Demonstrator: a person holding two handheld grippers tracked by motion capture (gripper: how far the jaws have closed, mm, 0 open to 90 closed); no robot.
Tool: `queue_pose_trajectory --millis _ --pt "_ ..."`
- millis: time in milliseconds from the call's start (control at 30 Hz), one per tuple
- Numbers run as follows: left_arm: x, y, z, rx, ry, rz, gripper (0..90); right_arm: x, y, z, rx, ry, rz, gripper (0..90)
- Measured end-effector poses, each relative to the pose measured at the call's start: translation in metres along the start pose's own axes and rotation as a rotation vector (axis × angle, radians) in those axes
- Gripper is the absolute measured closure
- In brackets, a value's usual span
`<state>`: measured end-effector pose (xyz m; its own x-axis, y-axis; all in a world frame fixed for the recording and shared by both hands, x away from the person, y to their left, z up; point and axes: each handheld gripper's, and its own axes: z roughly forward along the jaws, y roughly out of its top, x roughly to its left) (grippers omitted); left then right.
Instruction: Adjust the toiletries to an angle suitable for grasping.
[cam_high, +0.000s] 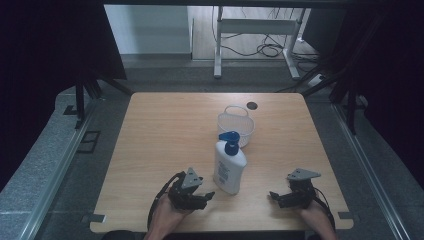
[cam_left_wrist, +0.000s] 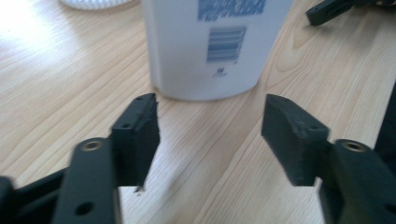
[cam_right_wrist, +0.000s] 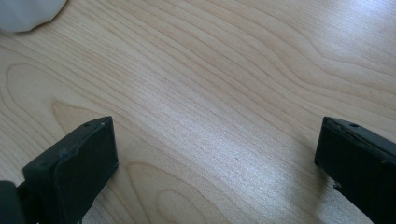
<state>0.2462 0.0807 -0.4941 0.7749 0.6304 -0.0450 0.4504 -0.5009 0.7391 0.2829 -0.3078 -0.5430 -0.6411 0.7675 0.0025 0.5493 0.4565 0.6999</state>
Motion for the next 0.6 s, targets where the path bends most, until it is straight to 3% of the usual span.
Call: queue_pose_trajectory --millis 367,600 --pt "0.005 -0.02 -0.003 0.038 0.06 -0.029 14.8 0.0 0.0 0.0 -0.001 0.0 -0.001 0.0" --pt "0.013 -0.035 -0.007 0.042 0.077 -0.099 12.4 0.0 0.0 0.0 0.0 0.0 0.0 0.0"
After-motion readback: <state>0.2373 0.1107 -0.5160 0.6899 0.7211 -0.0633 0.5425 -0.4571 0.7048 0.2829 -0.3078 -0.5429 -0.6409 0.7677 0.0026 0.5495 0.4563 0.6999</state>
